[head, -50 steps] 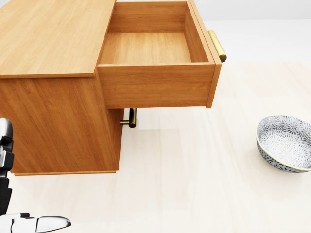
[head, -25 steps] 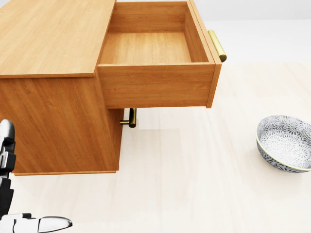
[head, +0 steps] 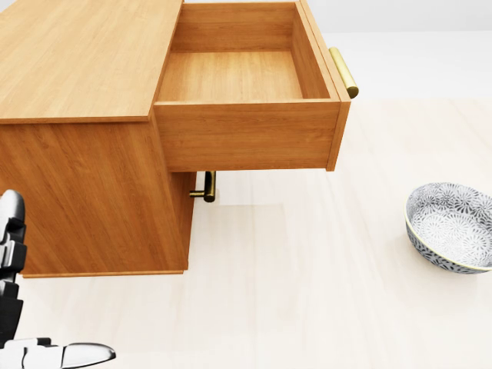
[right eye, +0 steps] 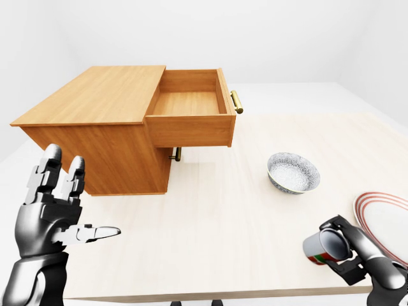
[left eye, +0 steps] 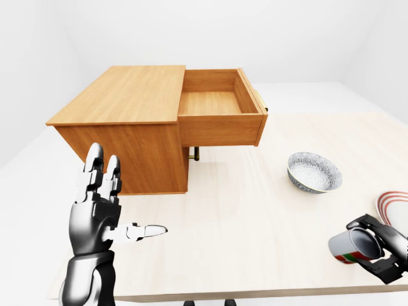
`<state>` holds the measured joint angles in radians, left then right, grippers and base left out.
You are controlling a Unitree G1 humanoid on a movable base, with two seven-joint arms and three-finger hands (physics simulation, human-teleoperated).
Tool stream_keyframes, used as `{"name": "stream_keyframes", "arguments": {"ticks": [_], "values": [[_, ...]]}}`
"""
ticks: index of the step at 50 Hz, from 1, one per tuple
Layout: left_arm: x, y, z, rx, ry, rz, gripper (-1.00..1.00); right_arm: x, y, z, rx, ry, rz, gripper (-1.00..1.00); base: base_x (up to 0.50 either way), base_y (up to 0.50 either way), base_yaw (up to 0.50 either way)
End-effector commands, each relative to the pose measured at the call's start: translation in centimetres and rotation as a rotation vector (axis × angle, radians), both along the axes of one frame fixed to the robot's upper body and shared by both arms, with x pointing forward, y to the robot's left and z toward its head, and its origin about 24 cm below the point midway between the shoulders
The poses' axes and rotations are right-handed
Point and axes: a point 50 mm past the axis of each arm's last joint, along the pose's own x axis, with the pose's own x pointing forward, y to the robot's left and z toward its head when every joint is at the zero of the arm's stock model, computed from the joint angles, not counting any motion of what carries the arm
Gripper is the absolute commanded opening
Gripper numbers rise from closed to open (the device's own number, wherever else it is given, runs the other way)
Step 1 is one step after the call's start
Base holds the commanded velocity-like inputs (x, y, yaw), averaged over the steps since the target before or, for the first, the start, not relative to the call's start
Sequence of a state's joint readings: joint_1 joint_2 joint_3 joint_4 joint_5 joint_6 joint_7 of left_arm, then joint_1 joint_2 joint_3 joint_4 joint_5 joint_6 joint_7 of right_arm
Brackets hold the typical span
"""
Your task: Put the ketchup in the top drawer of the cabinet.
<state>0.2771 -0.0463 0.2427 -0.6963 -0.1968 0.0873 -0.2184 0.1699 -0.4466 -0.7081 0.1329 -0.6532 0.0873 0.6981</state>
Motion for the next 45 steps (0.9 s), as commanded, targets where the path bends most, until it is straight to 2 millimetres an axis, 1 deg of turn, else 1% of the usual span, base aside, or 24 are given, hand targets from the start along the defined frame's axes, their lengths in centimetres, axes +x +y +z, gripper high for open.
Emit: {"name": "stream_keyframes", "arguments": {"ticks": [1, 2, 4, 6, 8, 9, 11, 13, 16, 17, 20, 23, 30, 32, 33, 36, 38, 40, 42, 43, 45], "values": [[0.0, -0.1, -0.1, 0.0, 0.005, -0.004, 1.0, 0.5, 0.9, 1.0, -0.047, -0.033, 0.031, -1.0, 0.0, 0.0, 0.0], [0.0, -0.1, -0.1, 0.0, 0.005, -0.004, 1.0, 0.5, 0.9, 1.0, -0.047, -0.033, 0.031, -1.0, 0.0, 0.0, 0.0], [-0.1, 0.0, 0.1, 0.0, -0.003, -0.002, 1.0, 1.4, 2.3, 4.8, -0.17, -0.161, 0.092, -1.0, 0.0, 0.0, 0.0], [-0.1, 0.0, 0.1, -0.001, -0.003, -0.002, 1.0, 1.7, 3.0, 6.6, -0.235, -0.22, 0.109, -1.0, 0.0, 0.0, 0.0], [-0.2, 0.0, 0.1, -0.001, -0.003, -0.004, 1.0, 1.7, 3.7, 8.9, -0.328, -0.285, 0.125, -1.0, 0.0, 0.0, 0.0], [-0.2, 0.0, 0.1, -0.001, -0.005, -0.003, 1.0, 1.7, 3.9, 9.5, -0.348, -0.308, 0.125, -1.0, 0.0, 0.0, 0.0], [-0.2, -0.1, 0.0, -0.002, 0.0, -0.005, 1.0, 1.9, 5.0, 12.1, -0.445, -0.386, 0.153, -1.0, 0.0, 0.0, 0.0], [-0.2, -0.1, 0.0, -0.001, 0.0, -0.006, 1.0, 2.1, 5.6, 13.0, -0.496, -0.411, 0.165, -1.0, 0.0, 0.0, 0.0], [-0.2, -0.1, -0.1, -0.001, 0.004, -0.008, 1.0, 2.3, 6.7, 14.0, -0.558, -0.434, 0.184, -1.0, 0.0, 0.0, 0.0], [-0.3, -0.1, 0.0, -0.001, 0.003, -0.008, 1.0, 2.4, 7.4, 14.7, -0.602, -0.453, 0.2, -1.0, 0.0, 0.0, 0.0], [-0.3, -0.1, 0.1, -0.001, -0.002, -0.007, 1.0, 2.5, 8.2, 16.0, -0.671, -0.491, 0.206, -1.0, 0.0, 0.0, 0.0], [-0.2, -0.1, 0.0, -0.001, 0.0, -0.007, 1.0, 2.8, 9.5, 17.3, -0.745, -0.535, 0.228, -1.0, 0.0, 0.0, 0.0], [-0.2, -0.2, -0.1, -0.001, 0.006, -0.009, 1.0, 3.0, 14.2, 21.0, -0.923, -0.694, 0.444, -1.0, 0.0, 0.0, 0.0], [-0.2, -0.2, -0.1, -0.001, 0.007, -0.009, 1.0, 2.9, 15.3, 21.4, -0.95, -0.725, 0.499, -1.0, 0.0, 0.0, 0.0], [-0.2, -0.2, -0.1, -0.001, 0.004, -0.009, 1.0, 2.9, 16.3, 21.9, -0.972, -0.759, 0.541, -1.0, 0.0, 0.0, 0.0], [-0.3, -0.1, 0.0, -0.002, 0.002, -0.007, 1.0, 3.2, 17.5, 22.4, -1.001, -0.804, 0.573, -1.0, 0.0, 0.0, 0.0], [-0.4, -0.1, 0.1, -0.002, -0.005, -0.006, 1.0, 3.4, 18.8, 22.9, -1.023, -0.846, 0.63, -1.0, 0.0, 0.0, 0.0], [-0.4, -0.1, 0.1, -0.002, -0.005, -0.006, 1.0, 3.5, 19.7, 23.2, -1.047, -0.87, 0.662, -1.0, 0.0, 0.0, 0.0], [-0.4, -0.1, 0.1, -0.002, -0.006, -0.006, 1.0, 3.6, 20.2, 23.4, -1.048, -0.894, 0.671, -1.0, 0.0, 0.0, 0.0], [-0.4, -0.1, 0.2, -0.003, -0.006, -0.006, 1.0, 3.7, 20.9, 23.4, -1.05, -0.913, 0.691, -1.0, 0.0, 0.0, 0.0], [-0.3, 0.0, 0.0, -0.004, 0.0, -0.007, 1.0, 3.8, 21.5, 23.4, -1.043, -0.94, 0.699, -1.0, 0.0, 0.0, 0.0]]}}
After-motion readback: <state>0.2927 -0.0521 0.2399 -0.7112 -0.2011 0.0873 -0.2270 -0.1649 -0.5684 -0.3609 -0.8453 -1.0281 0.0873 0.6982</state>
